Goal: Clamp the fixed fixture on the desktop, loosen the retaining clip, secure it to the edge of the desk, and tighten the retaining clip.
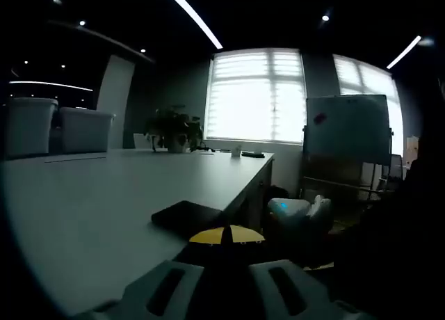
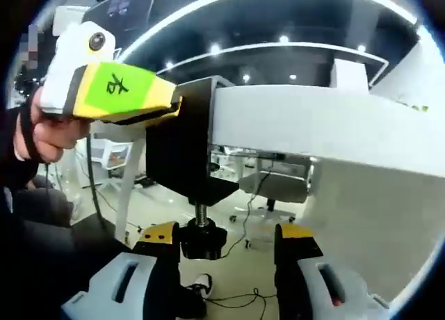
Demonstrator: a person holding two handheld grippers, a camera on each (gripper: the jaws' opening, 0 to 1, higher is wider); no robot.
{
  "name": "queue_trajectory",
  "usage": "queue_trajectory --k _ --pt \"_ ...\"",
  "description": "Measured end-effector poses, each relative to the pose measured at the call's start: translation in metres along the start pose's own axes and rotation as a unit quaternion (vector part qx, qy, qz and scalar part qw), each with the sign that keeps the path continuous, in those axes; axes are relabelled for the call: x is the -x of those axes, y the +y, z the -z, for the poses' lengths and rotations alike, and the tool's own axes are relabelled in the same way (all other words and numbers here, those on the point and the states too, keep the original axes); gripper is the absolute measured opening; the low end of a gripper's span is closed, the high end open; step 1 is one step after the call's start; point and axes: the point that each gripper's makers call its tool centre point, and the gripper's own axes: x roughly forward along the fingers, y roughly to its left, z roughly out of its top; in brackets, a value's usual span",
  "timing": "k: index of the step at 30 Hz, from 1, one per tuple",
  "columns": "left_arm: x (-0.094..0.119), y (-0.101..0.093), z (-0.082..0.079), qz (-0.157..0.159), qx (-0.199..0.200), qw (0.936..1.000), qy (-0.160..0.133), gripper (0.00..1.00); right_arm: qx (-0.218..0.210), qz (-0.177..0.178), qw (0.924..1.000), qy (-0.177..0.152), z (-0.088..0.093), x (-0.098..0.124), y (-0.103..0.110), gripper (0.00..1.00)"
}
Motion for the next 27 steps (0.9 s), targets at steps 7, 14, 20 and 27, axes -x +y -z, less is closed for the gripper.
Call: queue_trajectory --k 7,14,20,27 --pt "0.000 0.000 0.000 -0.001 -0.002 1.0000 0.000 0.01 0.002 0.068 0.9976 -0.011 -0.007 -0.006 0.013 0.51" --pt "0.000 0.000 0.000 0.001 0.000 1.0000 -0.001 0.01 -0.008 0.094 0.9954 -0.015 -0.007 -0.004 0.009 0.33" --pt "-0.001 0.001 -0.001 -0.001 0.000 1.0000 -0.004 0.01 0.006 0.091 0.9958 -0.012 -0.007 -0.003 0.016 0.27" --pt "-0.001 0.003 -0.001 -0.002 0.001 1.0000 -0.005 0.01 -0.008 0.085 0.9963 -0.007 -0.006 -0.003 0.015 0.26"
